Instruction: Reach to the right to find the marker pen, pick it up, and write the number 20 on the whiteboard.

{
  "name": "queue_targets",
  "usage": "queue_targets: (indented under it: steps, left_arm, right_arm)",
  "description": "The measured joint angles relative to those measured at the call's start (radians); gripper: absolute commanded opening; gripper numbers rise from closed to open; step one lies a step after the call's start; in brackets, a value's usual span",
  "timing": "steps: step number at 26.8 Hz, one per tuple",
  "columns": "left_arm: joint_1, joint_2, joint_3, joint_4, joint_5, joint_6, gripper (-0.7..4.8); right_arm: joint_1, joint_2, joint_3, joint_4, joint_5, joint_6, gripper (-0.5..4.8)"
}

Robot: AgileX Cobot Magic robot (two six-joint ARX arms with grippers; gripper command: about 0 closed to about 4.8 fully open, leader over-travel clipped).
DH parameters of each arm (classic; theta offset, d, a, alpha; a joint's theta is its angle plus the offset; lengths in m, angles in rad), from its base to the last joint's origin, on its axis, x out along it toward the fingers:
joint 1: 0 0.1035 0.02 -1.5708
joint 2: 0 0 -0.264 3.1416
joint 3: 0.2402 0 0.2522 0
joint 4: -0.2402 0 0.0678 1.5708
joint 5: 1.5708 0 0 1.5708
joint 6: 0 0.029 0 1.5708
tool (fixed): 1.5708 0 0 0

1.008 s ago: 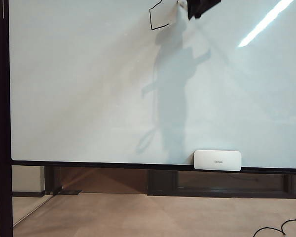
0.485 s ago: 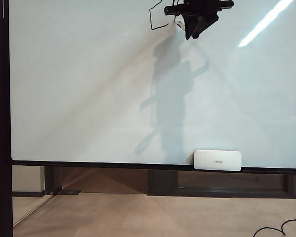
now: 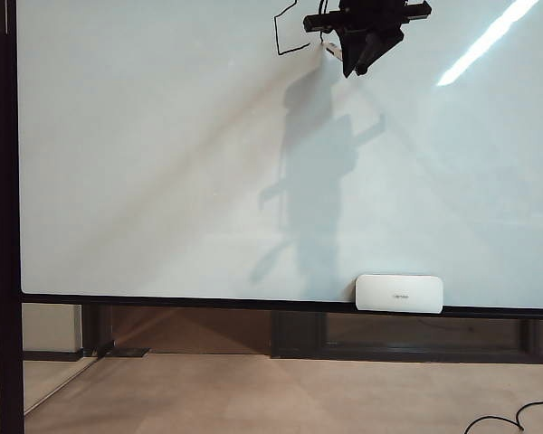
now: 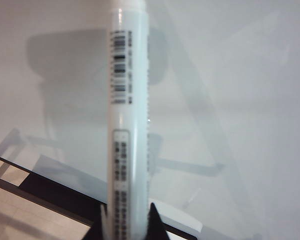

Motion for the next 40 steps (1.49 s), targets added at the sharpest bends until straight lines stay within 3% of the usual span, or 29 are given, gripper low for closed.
queue_targets:
  steps: [8, 16, 40]
  left_arm:
    - [0.000, 0.000, 0.000, 0.000, 0.005, -0.003, -0.05]
    - [0.000, 0.011, 0.000, 0.001, 0.026, -0.022, -0.05]
    - [0.000, 0.015, 0.000, 0.011, 0.026, -0.004, -0.05]
  right_arm:
    - [0.011, -0.054, -0.001, -0.002, -0.023, 0.003, -0.02]
    - [0.020, -0.118, 0.030, 0.217, -0.029, -0.048, -0.02]
    - [-0.005, -0.057, 0.029, 0.275, -0.002, -0.061, -0.02]
